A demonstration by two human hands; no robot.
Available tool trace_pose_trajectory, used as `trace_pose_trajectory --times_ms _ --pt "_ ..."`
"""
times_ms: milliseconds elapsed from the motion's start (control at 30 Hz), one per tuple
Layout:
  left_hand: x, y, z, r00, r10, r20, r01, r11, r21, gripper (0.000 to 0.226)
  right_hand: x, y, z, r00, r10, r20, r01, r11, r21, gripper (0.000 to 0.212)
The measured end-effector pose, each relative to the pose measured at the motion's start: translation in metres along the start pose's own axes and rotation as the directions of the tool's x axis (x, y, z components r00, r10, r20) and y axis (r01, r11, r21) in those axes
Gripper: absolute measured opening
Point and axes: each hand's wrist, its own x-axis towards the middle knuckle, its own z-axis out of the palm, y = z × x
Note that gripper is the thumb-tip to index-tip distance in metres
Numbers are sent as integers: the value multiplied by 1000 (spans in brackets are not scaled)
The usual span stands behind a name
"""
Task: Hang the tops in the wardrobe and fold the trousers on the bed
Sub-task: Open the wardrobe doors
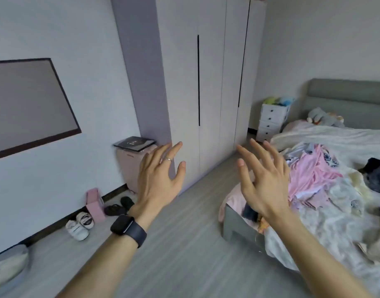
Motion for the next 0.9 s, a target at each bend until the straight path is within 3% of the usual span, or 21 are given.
trace_pose_trajectory --times_ms 133,433,667,900 --pt "-26 -13 41 998 -39 45 40 999 -23 45 -21 28 36 994 74 79 -74 997 3 37" --pt "-27 -81 143 975 -63 213 38 992 121 40 -30 82 140 952 141 270 -134 990 -44 36" --pt "76 -152 233 959 -76 274 49 993 103 44 58 120 244 930 174 325 -142 983 -120 34" --pt "178 -220 320 936 -98 339 68 993 99 46 151 153 340 930 239 279 -209 969 -135 38"
